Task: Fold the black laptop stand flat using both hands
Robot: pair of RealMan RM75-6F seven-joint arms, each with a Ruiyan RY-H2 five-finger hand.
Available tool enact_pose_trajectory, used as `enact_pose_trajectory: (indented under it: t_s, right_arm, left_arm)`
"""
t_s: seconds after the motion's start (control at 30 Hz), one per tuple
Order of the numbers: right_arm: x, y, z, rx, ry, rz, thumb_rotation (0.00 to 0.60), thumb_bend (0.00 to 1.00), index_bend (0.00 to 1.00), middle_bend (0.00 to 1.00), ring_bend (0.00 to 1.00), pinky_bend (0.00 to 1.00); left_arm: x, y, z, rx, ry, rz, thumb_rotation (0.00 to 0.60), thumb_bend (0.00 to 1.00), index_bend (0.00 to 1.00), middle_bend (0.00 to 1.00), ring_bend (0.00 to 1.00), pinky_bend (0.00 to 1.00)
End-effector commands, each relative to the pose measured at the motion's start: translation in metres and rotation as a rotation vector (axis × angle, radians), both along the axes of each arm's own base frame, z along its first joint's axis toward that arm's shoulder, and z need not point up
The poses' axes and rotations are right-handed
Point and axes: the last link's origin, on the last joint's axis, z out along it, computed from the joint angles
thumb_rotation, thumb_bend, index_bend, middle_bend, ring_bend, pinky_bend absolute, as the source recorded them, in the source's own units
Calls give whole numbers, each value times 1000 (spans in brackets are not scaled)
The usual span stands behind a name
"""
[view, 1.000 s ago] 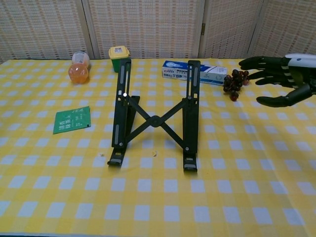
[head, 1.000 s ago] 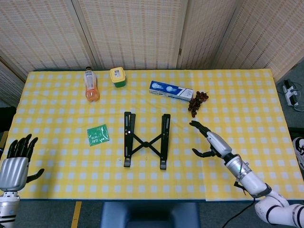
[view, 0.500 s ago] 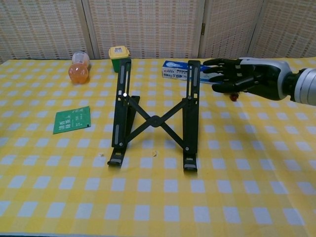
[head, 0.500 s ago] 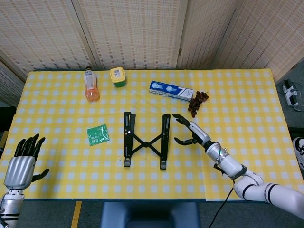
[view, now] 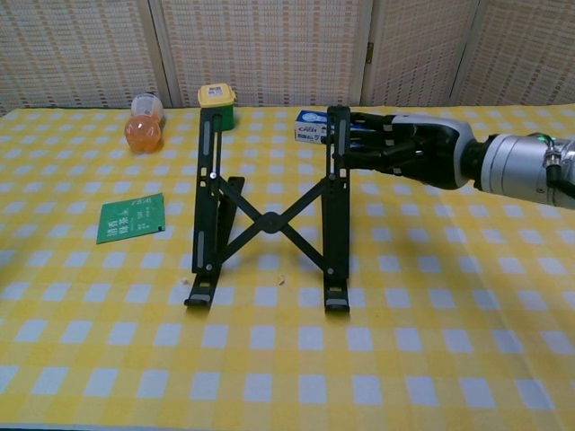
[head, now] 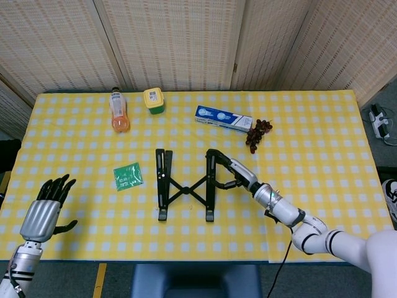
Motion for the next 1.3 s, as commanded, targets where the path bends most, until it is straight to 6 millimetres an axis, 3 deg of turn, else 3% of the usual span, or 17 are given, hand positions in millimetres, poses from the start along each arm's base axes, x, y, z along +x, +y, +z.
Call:
enact_pose_trajectory:
  t_s: [0.03,0.27,0.7,1.03,1.3]
  right_arm:
    - [0,12,-4,8,-47,72,600,410,108,179,147,0]
    - [-5,40,7,8,-106,180,600,411,160,224,191,0]
    - [-7,90,19,57,-111,297,600,410,162,224,192,0]
    - [-1,94,12,70,-79,317,600,410,162,223,195,0]
    - [-1,95,-4,176,-140,195,600,410,162,225,200,9]
  left_arm:
    - [7,7,-8,-58,-36,-26,600,198,0,0,0,0]
    - [19,22,-26,-183,-133,-34,600,198,0,0,0,0]
    - [51,35,-64,-302,-272,-80,600,198,4,11,0,0]
    - [55,35,-74,-319,-279,-81,600,199,17,25,5,0]
    - [50,33,-73,-315,-283,-67,600,200,18,27,6,0]
